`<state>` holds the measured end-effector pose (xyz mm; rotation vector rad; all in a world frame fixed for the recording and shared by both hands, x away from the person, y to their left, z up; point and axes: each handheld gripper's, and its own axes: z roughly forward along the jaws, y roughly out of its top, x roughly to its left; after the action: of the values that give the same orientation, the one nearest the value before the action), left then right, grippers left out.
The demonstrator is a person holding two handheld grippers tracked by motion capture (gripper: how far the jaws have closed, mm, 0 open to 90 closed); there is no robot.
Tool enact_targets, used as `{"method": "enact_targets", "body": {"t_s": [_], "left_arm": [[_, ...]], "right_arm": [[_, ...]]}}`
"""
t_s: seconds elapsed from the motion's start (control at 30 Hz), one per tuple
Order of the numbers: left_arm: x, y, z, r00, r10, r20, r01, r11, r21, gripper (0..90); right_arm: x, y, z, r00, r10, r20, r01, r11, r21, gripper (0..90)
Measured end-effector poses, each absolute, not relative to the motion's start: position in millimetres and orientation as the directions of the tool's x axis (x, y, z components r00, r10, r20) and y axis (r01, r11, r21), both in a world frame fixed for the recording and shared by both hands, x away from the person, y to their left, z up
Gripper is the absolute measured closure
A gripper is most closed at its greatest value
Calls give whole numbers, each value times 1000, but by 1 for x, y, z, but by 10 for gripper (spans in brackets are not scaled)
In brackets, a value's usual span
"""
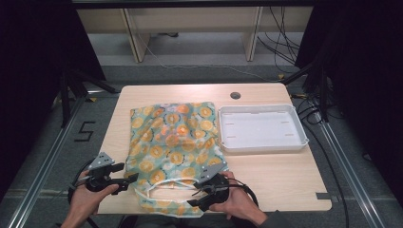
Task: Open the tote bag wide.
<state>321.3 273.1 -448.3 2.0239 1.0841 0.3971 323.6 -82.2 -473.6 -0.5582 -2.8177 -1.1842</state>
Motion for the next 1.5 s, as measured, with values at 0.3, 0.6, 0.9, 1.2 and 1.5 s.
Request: {"method": "enact_targets", "body": {"t_s": [0.3,0.6,0.9,1.2,1.5], "left_arm": [[321,274,-449,584,810,-58,547,-340,765,269],[320,276,-453,571,819,-60,539,-318,780,259],[319,277,-451,570,820,-47,546,-336,768,255],[318,277,-448,585,809,-60,533,-327,781,255],[310,261,-441,666,739,-102,461,-300,835,230]], "right_arm": [[317,-62,-488,-953,272,131,291,712,639,339],[308,-42,-496,-958,275,83,265,736,622,342],[305,-31,-504,-969,246,21,208,769,605,617],[306,-33,-499,-980,195,48,183,768,614,900],[334,-58,-458,-957,284,66,237,628,741,900]]}}
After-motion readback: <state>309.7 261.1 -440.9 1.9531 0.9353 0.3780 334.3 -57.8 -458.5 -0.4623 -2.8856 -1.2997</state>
